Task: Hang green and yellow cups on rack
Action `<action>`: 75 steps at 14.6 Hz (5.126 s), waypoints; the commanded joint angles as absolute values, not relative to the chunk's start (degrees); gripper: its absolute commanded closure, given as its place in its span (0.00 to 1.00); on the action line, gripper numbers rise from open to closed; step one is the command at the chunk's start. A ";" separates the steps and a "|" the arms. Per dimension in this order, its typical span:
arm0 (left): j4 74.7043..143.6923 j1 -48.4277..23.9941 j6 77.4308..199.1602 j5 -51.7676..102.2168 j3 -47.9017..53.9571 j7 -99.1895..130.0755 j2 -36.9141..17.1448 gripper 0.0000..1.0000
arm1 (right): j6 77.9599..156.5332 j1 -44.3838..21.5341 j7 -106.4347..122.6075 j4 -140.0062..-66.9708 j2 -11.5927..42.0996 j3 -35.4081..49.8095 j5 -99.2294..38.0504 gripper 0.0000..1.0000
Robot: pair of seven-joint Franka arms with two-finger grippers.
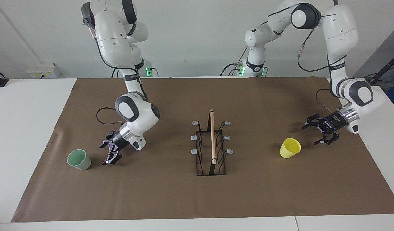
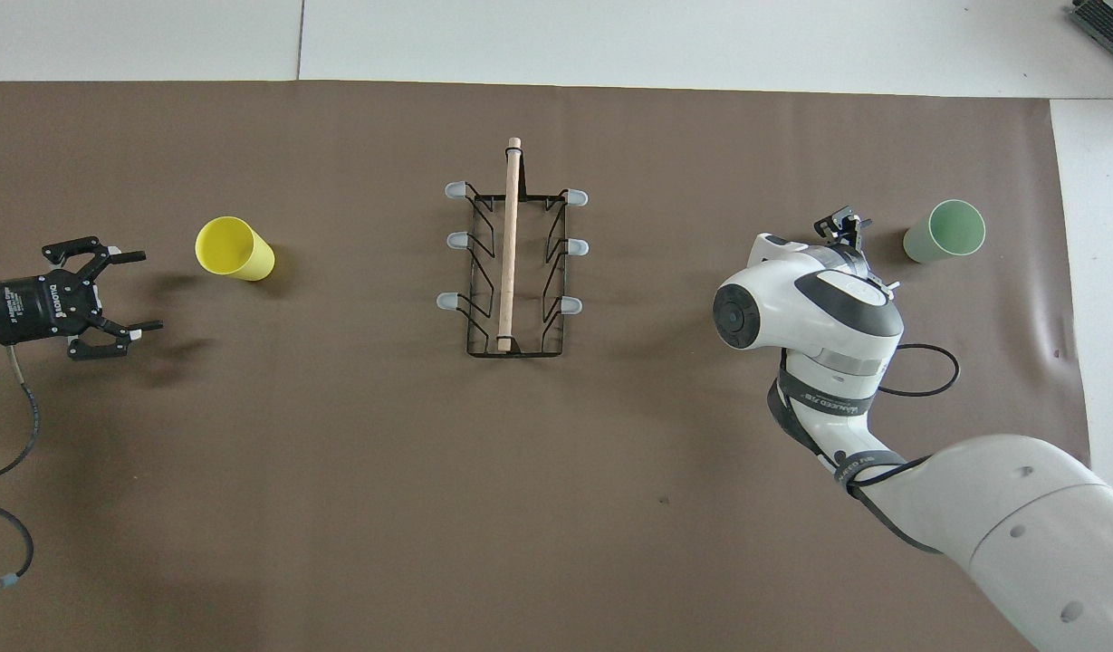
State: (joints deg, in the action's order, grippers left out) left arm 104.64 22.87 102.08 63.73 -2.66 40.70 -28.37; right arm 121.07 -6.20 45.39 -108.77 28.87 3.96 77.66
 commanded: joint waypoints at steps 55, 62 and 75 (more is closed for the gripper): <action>104.59 1.15 130.61 31.15 -3.08 47.19 -15.04 1.00 | 139.16 8.44 46.65 -114.00 19.69 12.01 60.62 1.00; 104.68 -4.29 126.21 3.47 -3.08 53.26 -10.11 1.00 | 122.17 8.96 51.06 -100.81 19.08 19.59 19.75 1.00; 103.09 -12.29 124.46 -17.54 -2.90 63.24 -7.47 1.00 | 128.41 8.53 56.56 -100.72 11.26 23.73 -41.33 1.00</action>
State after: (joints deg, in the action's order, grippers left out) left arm 102.95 -9.13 126.92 -12.18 -2.03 57.40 -8.82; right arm 127.14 7.75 51.47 -99.77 12.64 22.75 -33.86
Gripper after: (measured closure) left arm 0.317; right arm 0.335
